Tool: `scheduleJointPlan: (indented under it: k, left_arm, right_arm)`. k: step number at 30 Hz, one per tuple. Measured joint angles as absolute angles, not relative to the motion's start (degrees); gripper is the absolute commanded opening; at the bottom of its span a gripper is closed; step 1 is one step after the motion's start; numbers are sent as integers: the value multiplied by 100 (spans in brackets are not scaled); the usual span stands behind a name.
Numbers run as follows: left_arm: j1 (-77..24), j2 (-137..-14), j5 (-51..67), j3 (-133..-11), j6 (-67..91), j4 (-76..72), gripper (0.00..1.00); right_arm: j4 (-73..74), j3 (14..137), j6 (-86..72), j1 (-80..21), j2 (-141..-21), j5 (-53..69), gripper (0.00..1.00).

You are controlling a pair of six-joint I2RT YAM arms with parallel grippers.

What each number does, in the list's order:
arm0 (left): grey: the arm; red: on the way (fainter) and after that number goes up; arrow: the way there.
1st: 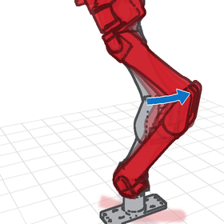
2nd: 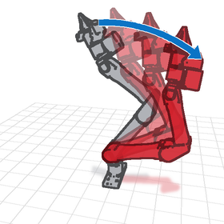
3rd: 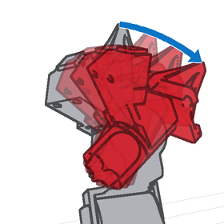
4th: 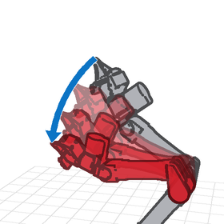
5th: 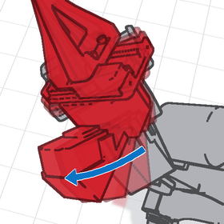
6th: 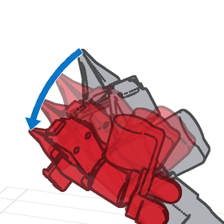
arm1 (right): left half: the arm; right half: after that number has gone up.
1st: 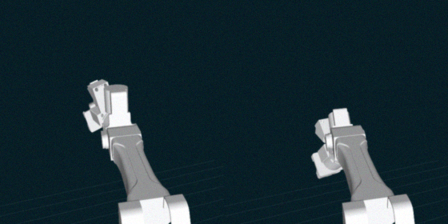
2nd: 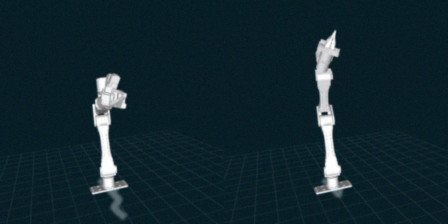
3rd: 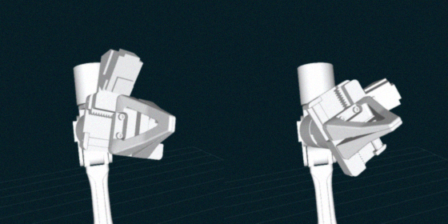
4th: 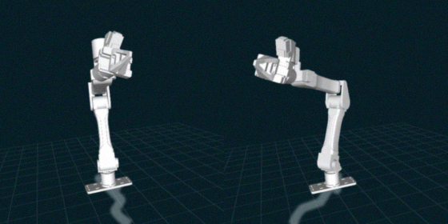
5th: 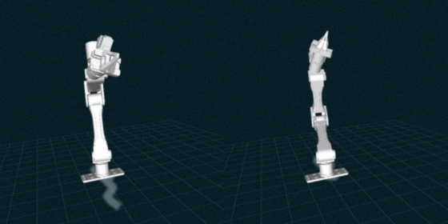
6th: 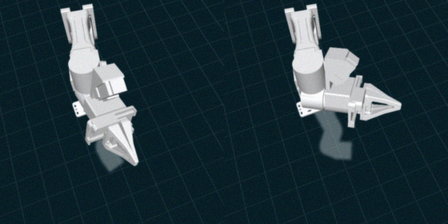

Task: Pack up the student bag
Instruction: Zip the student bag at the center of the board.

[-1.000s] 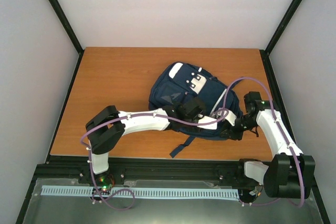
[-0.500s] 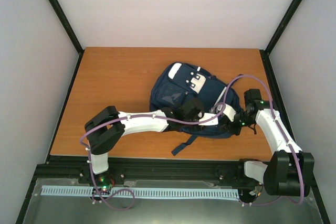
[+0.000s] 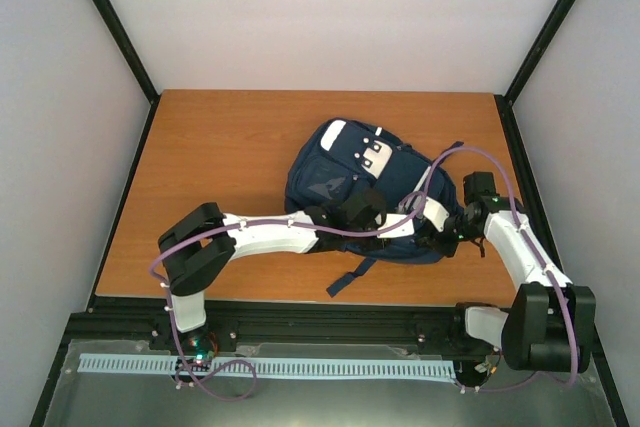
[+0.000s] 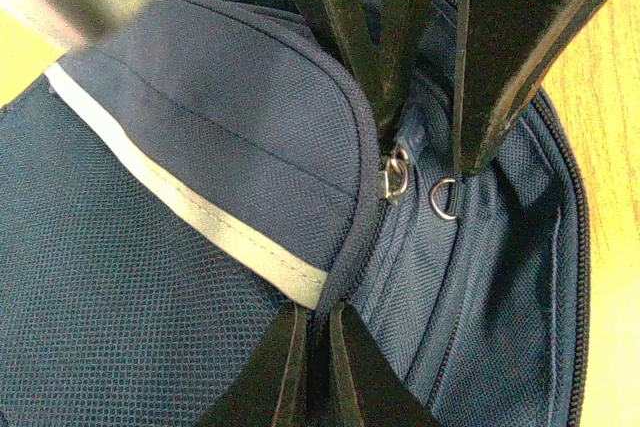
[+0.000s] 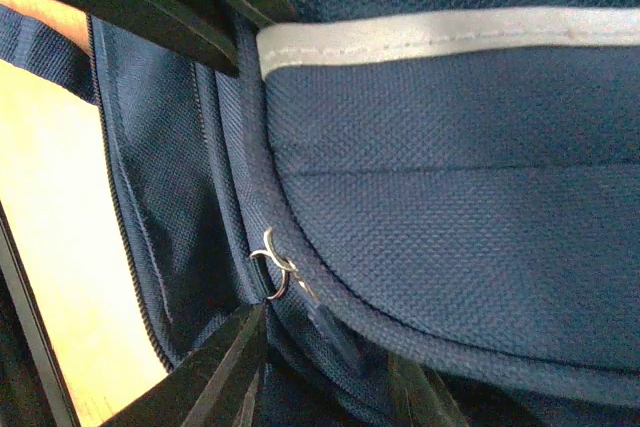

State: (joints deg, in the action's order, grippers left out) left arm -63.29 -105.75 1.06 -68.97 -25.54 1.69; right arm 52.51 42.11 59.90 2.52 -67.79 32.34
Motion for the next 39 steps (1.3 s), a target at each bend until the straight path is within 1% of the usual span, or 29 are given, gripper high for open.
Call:
scheduleJointPlan:
  k: [3,5,6,7,11,16,20,30,34,39]
  left_arm:
    - [-6329,-10545,106,-6890,-2508,148,1]
    - [-6329,-10545,106,-6877,-2484,141,1]
    - [-6329,-10545,106,-6869,-2464,137,1]
    - [-6329,-10545,108,-6864,-2453,134,1]
    - [-6329,-10545,104,-6860,-2412,128,1]
    - [-6329,-10527,106,-6805,-2410,86,1]
    - [-6329,-10372,110,-6595,-2412,-36,1]
    - [-6348,-9922,172,-6047,-2239,-274,1]
    - [-6351,-9513,174,-5653,-2104,-285,1]
    - [-6364,-8991,-69,-5374,-1859,156,2]
  right_arm:
    - [5155,4182,5977,250,-6864,3212,28]
    - [5089,4150,5975,252,-6897,3212,22]
    - [5061,4128,5968,252,-6906,3205,16]
    - [5039,4117,5970,252,-6908,3194,13]
    - [5048,4115,6031,255,-6904,3173,4]
    - [5306,4182,6278,261,-6884,2993,3]
    - [5714,4466,6696,480,-6945,2749,3]
    - [6318,5535,7489,1352,-8184,2565,3]
    - [6353,5944,7502,1452,-8643,2504,3]
    - [6392,6101,7491,1415,-8702,2493,3]
